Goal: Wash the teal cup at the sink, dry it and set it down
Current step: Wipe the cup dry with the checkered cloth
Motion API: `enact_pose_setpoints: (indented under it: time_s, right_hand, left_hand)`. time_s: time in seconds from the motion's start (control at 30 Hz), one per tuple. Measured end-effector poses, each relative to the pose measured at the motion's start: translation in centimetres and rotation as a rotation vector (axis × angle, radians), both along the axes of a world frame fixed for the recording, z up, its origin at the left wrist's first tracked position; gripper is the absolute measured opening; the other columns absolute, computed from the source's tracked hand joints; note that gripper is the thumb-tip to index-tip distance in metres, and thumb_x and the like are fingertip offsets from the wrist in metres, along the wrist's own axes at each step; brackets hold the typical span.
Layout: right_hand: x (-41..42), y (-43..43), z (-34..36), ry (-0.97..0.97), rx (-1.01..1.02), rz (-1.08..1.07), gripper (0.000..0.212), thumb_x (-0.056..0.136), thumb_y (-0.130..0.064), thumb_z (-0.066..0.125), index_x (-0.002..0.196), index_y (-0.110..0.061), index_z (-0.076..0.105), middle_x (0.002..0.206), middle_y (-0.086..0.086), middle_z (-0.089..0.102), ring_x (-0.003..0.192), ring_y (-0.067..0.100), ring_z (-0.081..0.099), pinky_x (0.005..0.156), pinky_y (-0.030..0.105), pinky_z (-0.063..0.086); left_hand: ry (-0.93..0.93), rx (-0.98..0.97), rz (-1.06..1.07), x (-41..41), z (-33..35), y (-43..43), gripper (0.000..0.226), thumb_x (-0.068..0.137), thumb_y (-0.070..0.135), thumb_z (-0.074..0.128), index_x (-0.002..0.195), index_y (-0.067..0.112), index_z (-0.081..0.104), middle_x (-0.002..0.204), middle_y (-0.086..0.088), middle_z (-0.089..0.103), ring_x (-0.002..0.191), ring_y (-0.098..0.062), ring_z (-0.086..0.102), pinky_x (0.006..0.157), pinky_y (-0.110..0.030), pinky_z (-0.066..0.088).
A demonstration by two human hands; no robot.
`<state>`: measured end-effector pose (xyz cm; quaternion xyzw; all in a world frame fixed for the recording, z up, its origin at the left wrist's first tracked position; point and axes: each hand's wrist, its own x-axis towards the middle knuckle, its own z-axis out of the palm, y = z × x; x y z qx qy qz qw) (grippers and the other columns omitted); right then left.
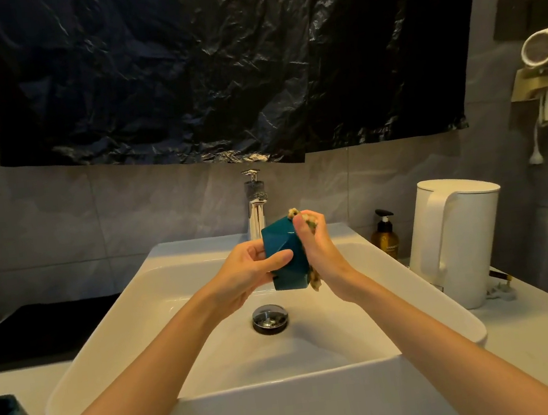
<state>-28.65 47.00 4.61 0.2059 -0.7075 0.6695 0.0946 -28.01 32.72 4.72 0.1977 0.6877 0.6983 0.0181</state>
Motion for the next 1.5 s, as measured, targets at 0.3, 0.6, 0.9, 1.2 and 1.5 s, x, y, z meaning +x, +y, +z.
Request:
enact_pose_setpoints:
  time_s: [0.3, 0.6, 0.9, 1.2, 1.5]
  right_hand:
    - [-1.7, 0.5, -2.2, 0.809, 0.617, -0.316, 0.027, 0.092, -0.023, 0.057, 0.119, -0.018, 0.06, 0.125, 0.006, 0.045, 0.111, 0.013, 0.044, 0.089, 0.019, 0.048]
    - [-1.7, 0.5, -1.8, 0.729, 0.573, -0.43, 0.026, 0.088, -0.027, 0.066, 0.112, -0.017, 0.067, 0.117, 0.006, 0.048, 0.107, 0.014, 0.034, 0.088, 0.02, 0.042]
    - [-2.9, 0.6, -1.5, 0.458, 0.366, -0.421, 0.023, 0.093, -0.027, 0.058, 0.114, -0.019, 0.064, 0.11, -0.003, 0.044, 0.108, 0.015, 0.044, 0.095, 0.031, 0.049]
    - [-3.2, 0.0, -0.9, 0.36, 0.275, -0.398, 0.023, 0.093, -0.03, 0.059, 0.114, -0.021, 0.064, 0.104, -0.002, 0.046, 0.104, 0.017, 0.049, 0.093, 0.032, 0.047]
    - [-2.7, 0.6, -1.2, 0.487, 0.347, -0.347, 0.015, 0.094, -0.031, 0.057, 0.108, -0.032, 0.063, 0.107, -0.006, 0.045, 0.104, 0.013, 0.042, 0.094, 0.023, 0.04]
  left_hand:
    - [0.08, -0.214, 0.143, -0.6, -0.5, -0.9, 0.016, 0.083, 0.018, 0.068, 0.098, 0.018, 0.063, 0.097, -0.005, 0.07, 0.097, -0.022, 0.066, 0.086, -0.034, 0.054]
    - [0.076, -0.338, 0.127, -0.4, -1.0, -0.5, 0.03, 0.082, 0.017, 0.069, 0.109, 0.014, 0.059, 0.101, -0.002, 0.067, 0.097, -0.019, 0.064, 0.075, -0.022, 0.054]
    - [0.103, -0.351, 0.032, 0.1, -1.1, -0.4, 0.022, 0.083, 0.011, 0.067, 0.103, 0.02, 0.06, 0.094, 0.006, 0.069, 0.084, -0.008, 0.067, 0.064, -0.015, 0.053]
    - [0.174, -0.407, 0.055, -0.2, -1.4, -0.5, 0.025, 0.083, 0.007, 0.067, 0.106, 0.013, 0.063, 0.099, 0.003, 0.07, 0.092, -0.011, 0.068, 0.079, -0.022, 0.055]
    - [0.244, -0.383, 0.064, -0.3, -1.5, -0.4, 0.024, 0.082, 0.004, 0.068, 0.104, 0.012, 0.064, 0.098, 0.0, 0.07, 0.09, -0.011, 0.067, 0.079, -0.021, 0.055]
